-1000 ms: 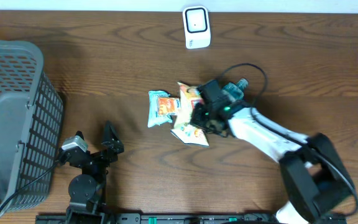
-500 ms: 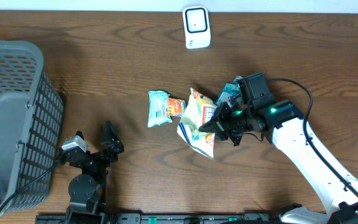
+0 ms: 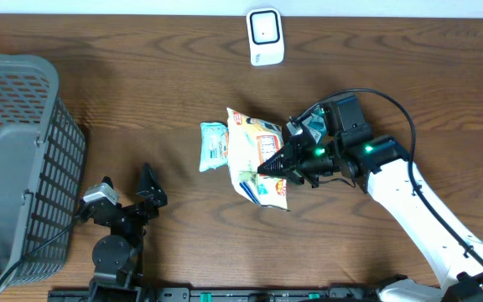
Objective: Scan the item barcode
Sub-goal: 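Grasp the yellow snack bag with the right gripper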
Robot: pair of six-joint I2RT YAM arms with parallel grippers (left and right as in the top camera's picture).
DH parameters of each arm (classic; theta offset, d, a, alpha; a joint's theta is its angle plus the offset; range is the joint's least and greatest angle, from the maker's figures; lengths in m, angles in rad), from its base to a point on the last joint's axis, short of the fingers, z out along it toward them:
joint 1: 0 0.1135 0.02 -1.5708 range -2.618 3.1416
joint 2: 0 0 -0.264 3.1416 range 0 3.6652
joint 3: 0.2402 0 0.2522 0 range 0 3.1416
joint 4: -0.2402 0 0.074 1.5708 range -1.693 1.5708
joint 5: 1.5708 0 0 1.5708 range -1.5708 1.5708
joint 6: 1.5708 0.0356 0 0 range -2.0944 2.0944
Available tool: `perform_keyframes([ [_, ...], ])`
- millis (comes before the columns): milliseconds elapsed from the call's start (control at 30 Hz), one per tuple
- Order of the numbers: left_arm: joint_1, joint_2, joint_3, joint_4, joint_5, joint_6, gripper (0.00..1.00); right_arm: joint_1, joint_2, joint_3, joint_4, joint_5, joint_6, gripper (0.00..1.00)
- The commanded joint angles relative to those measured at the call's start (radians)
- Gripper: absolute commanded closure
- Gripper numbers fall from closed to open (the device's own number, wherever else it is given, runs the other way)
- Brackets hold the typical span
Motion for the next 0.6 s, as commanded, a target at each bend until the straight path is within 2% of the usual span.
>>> perform_keyframes([
  [0, 0.004, 0.001, -0.017, -0.039, -0.003, -0.009, 0.02, 0.002, -0.008, 0.004, -0.024, 0.036, -0.148, 0.99],
  [433, 0.004, 0.001, -0.017, -0.039, -0.003, -0.009, 0.02, 0.039, -0.008, 0.004, -0.055, 0.06, -0.328, 0.99],
  [500, 0.004, 0.001, -0.017, -0.039, -0.003, -0.009, 0.02, 0.039, -0.01, 0.004, -0.05, -0.005, -0.395, 0.99],
  [567, 0.004, 0.001, -0.017, -0.039, -0.003, -0.009, 0.02, 0.039, -0.016, 0.004, -0.034, -0.155, -0.534, 0.99],
])
